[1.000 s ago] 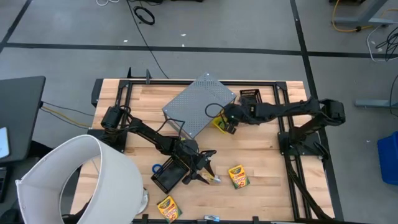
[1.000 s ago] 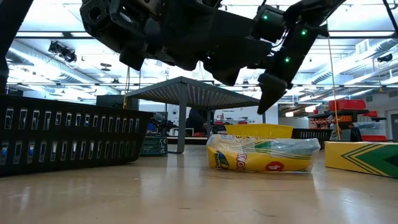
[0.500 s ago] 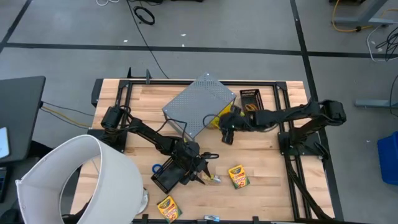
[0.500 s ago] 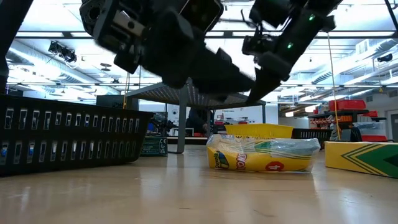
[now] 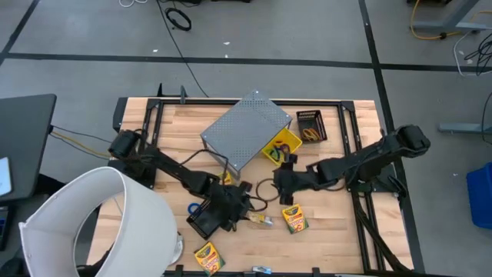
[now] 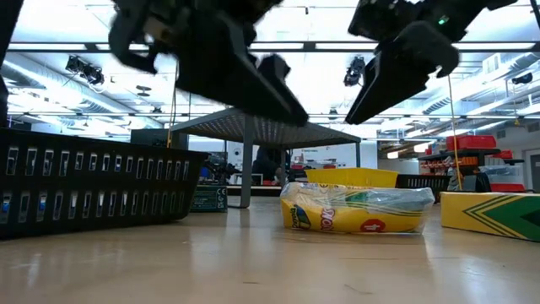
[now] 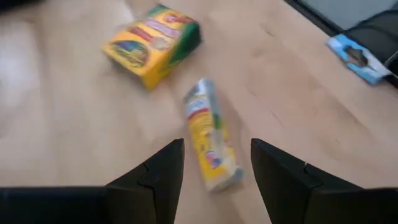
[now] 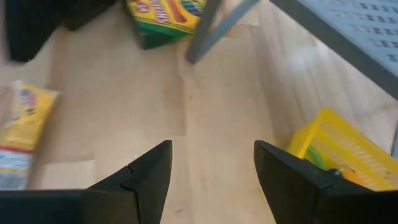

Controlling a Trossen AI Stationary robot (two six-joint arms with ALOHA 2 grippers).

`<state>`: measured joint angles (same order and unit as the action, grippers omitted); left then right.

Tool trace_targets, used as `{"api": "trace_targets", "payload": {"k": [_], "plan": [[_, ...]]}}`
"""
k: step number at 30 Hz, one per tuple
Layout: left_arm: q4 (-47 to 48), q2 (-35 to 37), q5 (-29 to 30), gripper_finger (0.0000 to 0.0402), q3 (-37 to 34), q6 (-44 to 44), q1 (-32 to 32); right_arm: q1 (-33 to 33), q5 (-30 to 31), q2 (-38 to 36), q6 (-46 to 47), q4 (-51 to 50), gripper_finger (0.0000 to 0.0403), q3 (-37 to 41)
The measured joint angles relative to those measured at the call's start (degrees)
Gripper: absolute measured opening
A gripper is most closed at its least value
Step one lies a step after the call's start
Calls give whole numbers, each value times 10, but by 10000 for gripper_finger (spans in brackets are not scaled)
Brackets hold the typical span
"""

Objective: Pick & Place Office Desk Supplies
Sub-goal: Put the blue spring keychain into the yellow bin

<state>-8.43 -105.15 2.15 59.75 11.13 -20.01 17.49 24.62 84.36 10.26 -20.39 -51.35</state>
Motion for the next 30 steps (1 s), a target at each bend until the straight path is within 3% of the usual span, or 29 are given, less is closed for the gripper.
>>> {"api": "trace_targets", "payload": {"k": [6,14,30], "plan": [[141,72,125,193,1,-51,-32,27,1,0,14,2,235,0],[335,128,134,193,1,-167,-57,46,2,0,15,1,235,0],[574,152,193,190,0,-333,-71,48,2,0,13,2,235,0]]}}
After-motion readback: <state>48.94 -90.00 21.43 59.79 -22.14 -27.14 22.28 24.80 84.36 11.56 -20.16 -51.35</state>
